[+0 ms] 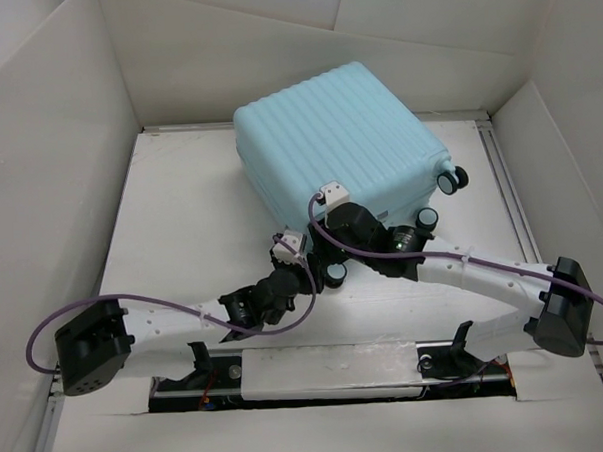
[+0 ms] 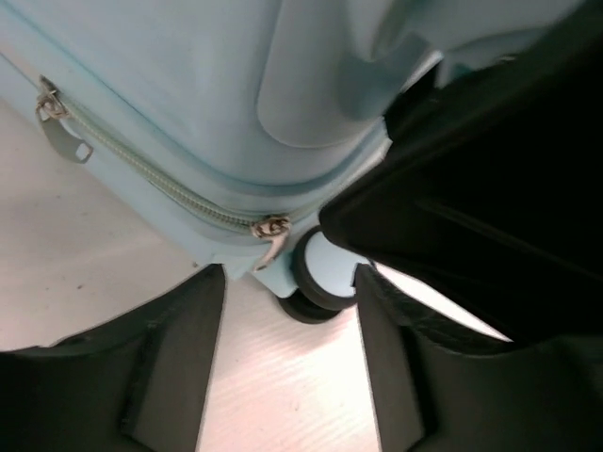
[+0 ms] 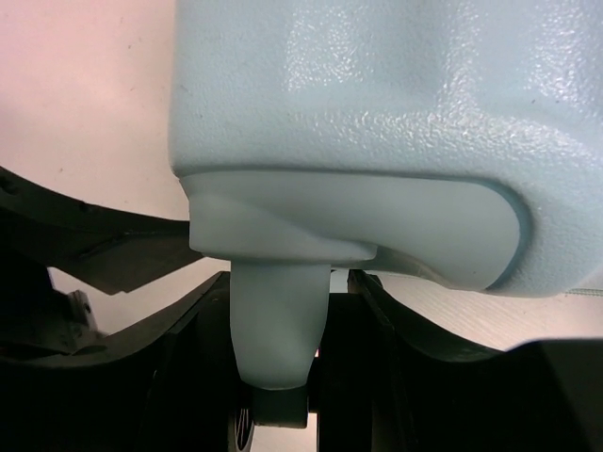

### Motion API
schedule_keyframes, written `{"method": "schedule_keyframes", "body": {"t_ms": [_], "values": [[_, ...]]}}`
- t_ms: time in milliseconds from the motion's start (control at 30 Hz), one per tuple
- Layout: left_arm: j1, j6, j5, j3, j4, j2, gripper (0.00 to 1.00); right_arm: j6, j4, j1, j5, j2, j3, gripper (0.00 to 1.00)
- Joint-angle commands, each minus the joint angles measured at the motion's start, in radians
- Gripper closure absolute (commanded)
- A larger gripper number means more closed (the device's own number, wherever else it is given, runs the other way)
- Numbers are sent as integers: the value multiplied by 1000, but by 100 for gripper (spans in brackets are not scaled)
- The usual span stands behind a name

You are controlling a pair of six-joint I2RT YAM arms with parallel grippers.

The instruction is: Pack the luggage

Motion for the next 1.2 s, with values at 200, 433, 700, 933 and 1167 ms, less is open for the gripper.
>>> {"method": "schedule_keyframes", "body": {"t_ms": [200, 433, 700, 933, 1167], "values": [[-1, -19, -216, 118, 56, 166, 55, -14, 194, -5, -156, -72, -7, 100], [-1, 23, -254, 52, 300, 187, 57, -5, 234, -5, -234, -82, -25, 100], [36, 127, -322, 17, 452, 151, 100, 14, 246, -5, -226, -109, -77, 100], [45, 89, -406, -110, 401, -6, 100, 14, 246, -16, -179, -158, -123, 100], [172, 5, -339, -158, 270, -120, 100, 5, 206, -27, -150, -193, -165, 100]]}}
